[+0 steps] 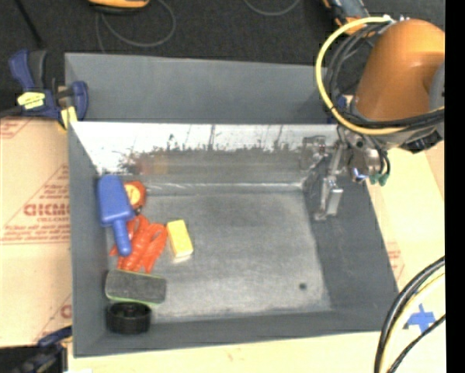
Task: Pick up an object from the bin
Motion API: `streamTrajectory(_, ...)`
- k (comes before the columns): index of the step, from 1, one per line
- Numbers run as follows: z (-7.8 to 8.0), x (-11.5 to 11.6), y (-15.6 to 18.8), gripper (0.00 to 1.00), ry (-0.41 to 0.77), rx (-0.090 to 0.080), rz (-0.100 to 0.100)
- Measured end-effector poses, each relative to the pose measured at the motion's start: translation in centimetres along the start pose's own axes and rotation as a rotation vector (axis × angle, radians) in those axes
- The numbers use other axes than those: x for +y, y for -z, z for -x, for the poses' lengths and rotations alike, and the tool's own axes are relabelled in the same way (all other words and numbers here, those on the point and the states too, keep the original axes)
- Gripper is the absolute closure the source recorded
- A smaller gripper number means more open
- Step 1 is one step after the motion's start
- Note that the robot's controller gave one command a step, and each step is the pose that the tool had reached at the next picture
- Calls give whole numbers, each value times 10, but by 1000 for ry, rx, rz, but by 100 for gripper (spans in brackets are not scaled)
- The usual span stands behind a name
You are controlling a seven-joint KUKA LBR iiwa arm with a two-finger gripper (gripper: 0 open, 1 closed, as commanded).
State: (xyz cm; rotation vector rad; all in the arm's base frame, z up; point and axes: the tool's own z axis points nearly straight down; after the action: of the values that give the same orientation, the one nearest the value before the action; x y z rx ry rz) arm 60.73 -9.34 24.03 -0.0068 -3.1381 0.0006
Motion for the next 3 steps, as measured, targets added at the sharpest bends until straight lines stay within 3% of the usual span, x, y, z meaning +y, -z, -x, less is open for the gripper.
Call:
streamTrajectory(1,1,0,5,0,2,-8,-2)
streamTrajectory(2,-3,15,-11,0,51,-14,-4)
streamTrajectory(3,-4,76,-32,0,129,-6,-2)
